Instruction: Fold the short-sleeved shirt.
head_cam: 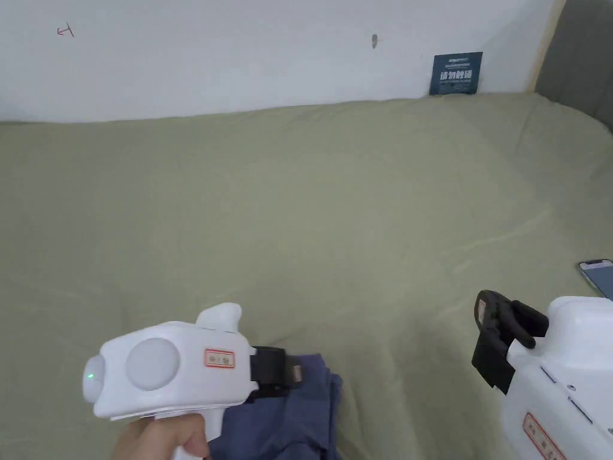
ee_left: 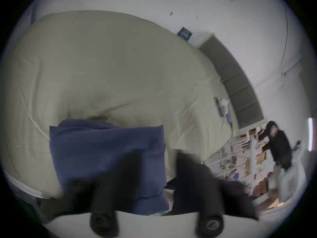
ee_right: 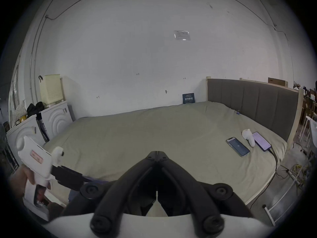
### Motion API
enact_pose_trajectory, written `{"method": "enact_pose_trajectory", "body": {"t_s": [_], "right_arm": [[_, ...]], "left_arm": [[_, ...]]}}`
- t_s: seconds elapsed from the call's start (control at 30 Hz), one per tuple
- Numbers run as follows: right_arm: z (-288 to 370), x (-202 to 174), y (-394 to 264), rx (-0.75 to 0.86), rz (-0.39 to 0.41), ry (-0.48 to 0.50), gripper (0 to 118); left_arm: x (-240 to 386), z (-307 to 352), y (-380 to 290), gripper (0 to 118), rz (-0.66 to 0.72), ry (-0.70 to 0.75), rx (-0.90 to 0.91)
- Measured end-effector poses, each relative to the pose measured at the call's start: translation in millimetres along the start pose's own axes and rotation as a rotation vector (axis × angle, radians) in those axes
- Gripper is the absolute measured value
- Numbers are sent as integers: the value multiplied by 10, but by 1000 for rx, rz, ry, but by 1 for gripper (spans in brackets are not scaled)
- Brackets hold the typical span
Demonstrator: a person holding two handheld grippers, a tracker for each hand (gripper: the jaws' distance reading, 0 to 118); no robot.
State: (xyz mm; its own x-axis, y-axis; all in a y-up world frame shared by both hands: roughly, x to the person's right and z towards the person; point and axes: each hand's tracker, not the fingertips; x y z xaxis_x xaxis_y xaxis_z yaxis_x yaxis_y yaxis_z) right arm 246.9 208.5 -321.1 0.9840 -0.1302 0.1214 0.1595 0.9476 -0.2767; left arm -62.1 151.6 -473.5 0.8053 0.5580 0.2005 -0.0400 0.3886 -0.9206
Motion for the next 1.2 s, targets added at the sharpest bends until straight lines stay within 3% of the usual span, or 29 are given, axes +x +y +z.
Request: {"method": "enact_pose_trajectory", "body": {"t_s": [0.03, 0.3, 0.43, 0.6, 0.67, 0.83, 0.97, 1.07, 1.13, 1.17, 1.2], "right_arm": [[-18, -29, -8, -6, 7, 10, 2], [-84, -182, -125, -81, 6, 106, 2], [-128, -142, -251, -183, -72, 205, 2], [-278, -158, -420, -293, -162, 321, 2], [-365, -188, -460, -334, -232, 409, 2], [-919, -324, -819, -545, -471, 694, 2], [-1399, -491, -1267, -698, -578, 839, 2], [-1710, -486, -1644, -814, -728, 927, 2], [-1870, -409, -1892, -866, -761, 858, 2], [-1937, -350, -2019, -887, -813, 886, 2], [-1955, -285, -2113, -885, -939, 943, 2]], "left_arm": [[-77, 20, -15, 0, 17, -20, 2], [-548, -749, -453, 0, 161, -251, -205], [-667, -985, -698, 0, 148, -262, -231], [-593, -734, -556, 0, 142, -250, -214], [-558, -529, -406, 0, 66, -235, -178], [-782, 216, -111, 0, 81, -232, -25], [-1082, 586, -2, 0, 82, -170, 32], [-1294, 671, 11, 0, 104, -134, 33], [-1425, 682, 7, 0, 121, -120, 27], [-1463, 678, 2, 0, 129, -114, 24], [-1514, 676, -3, 0, 134, -113, 19]]}}
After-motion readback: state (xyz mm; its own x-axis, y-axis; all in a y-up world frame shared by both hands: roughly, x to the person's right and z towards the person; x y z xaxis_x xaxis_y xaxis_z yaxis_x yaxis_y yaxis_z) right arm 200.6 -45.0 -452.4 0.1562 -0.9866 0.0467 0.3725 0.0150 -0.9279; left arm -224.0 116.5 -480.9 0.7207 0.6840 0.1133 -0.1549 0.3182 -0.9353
